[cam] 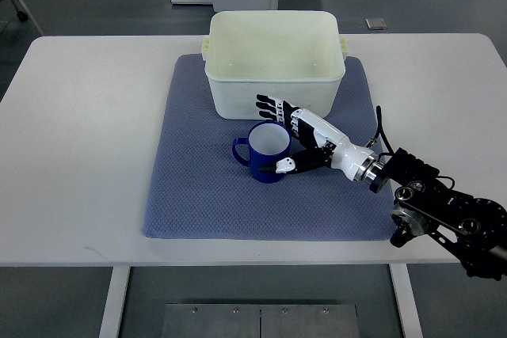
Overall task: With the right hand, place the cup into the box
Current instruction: 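Lower the right hand around the dark blue mug and close the fingers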
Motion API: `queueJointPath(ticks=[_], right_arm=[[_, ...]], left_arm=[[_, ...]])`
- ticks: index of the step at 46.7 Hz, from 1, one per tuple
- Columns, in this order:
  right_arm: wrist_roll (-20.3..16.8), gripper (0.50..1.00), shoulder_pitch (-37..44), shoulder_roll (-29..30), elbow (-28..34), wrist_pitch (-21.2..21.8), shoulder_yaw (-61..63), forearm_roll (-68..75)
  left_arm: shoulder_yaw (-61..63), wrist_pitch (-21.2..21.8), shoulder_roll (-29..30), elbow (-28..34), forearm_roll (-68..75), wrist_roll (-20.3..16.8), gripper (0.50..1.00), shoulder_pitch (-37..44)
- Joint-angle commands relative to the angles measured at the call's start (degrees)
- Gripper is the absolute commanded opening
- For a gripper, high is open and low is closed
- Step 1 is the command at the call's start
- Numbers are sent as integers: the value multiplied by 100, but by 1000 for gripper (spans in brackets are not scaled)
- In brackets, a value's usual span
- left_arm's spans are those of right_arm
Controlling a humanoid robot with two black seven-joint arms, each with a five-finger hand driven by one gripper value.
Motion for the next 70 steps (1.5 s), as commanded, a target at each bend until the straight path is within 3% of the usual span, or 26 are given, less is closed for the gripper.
queueJointPath(ticks=[1,16,47,52,55,58,61,62,70], right_arm=[[0,995,2,56,-54,-42,-70,0],[-9,995,1,337,-327,-411,-202,44],[-18,966,-60,698,-766,-587,-317,140],[0,897,-69,707,-801,-587,-317,149],[8,824,-69,698,-810,-587,-308,158],[0,699,-69,698,-810,-587,-308,184],[0,517,-60,698,-810,-579,-308,193],[0,500,-60,698,-810,-579,-308,202],[-36,500,-60,707,-793,-622,-282,281]], left_arm=[[11,0,0,0,-1,0,1000,-9],[-6,0,0,0,-1,0,1000,0],[11,0,0,0,-1,0,1000,0],[-6,0,0,0,-1,0,1000,0],[11,0,0,0,-1,0,1000,0],[-6,0,0,0,-1,0,1000,0],[-6,0,0,0,-1,0,1000,-9],[11,0,0,0,-1,0,1000,0],[-6,0,0,0,-1,0,1000,0]])
